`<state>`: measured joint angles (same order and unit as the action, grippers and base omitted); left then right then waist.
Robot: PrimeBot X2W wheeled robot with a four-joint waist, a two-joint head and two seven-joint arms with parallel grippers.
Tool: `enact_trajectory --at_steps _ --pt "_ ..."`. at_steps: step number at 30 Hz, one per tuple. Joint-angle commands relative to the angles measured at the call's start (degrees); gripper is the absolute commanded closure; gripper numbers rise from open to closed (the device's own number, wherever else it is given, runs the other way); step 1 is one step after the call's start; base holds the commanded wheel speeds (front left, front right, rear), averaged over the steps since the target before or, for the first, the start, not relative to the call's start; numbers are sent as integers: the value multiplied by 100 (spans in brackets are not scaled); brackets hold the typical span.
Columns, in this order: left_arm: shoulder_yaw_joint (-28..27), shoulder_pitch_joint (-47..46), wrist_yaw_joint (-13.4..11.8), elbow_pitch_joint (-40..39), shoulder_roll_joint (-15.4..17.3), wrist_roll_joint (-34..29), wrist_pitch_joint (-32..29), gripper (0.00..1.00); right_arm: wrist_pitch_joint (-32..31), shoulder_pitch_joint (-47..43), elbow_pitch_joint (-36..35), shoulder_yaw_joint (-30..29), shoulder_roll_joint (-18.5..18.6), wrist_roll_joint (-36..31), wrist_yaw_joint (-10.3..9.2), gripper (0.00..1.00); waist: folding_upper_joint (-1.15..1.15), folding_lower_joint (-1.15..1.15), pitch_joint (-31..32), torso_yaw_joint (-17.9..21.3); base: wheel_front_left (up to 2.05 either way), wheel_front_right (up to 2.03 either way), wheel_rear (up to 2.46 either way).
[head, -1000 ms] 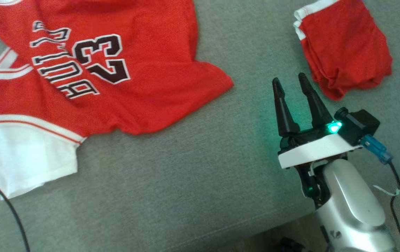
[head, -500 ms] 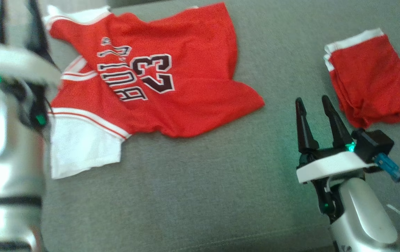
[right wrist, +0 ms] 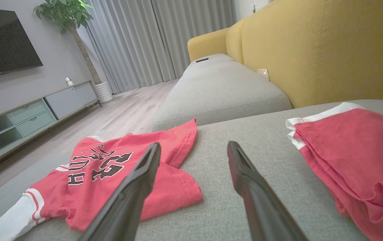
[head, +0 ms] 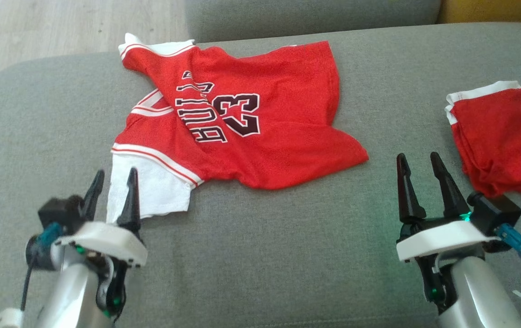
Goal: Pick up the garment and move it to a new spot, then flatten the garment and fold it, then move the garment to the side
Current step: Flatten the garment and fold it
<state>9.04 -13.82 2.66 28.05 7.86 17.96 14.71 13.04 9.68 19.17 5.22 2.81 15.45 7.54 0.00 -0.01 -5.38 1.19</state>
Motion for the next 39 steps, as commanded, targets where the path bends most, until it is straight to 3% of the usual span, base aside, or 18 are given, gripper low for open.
enact_trajectory --at_steps 1,20,28,31,32,33,34,39 --pt "-175 -279 -31 -186 122 -33 28 0 -18 103 -218 131 7 -32 -5 0 0 1 -6 9 0 0 0" --pt "-37 -444 -812 1000 494 -510 -636 0 -101 156 -364 205 7 -13 -5 0 0 1 -368 282 0 0 0" --pt "31 -562 -906 1545 505 -509 -873 0 -86 165 -347 191 7 -12 -5 0 0 1 -417 319 0 0 0" --pt "93 -583 -807 1689 485 -476 -965 0 -91 167 -336 190 7 -17 -5 0 0 1 -415 314 0 0 0" --pt "119 -587 -753 1734 473 -459 -1012 3 -90 171 -332 189 7 -17 -5 0 0 1 -412 309 0 0 0" --pt "148 -597 -699 1758 469 -450 -1029 61 -89 174 -327 187 7 -16 -5 0 0 1 -408 303 0 0 0" --pt "167 -612 -648 1753 462 -436 -996 100 -87 178 -321 183 7 -16 -5 0 0 1 -404 296 0 0 0" --pt "175 -690 -511 1562 399 -354 -531 100 -94 180 -263 143 7 -14 -5 0 0 1 -345 219 0 0 0"
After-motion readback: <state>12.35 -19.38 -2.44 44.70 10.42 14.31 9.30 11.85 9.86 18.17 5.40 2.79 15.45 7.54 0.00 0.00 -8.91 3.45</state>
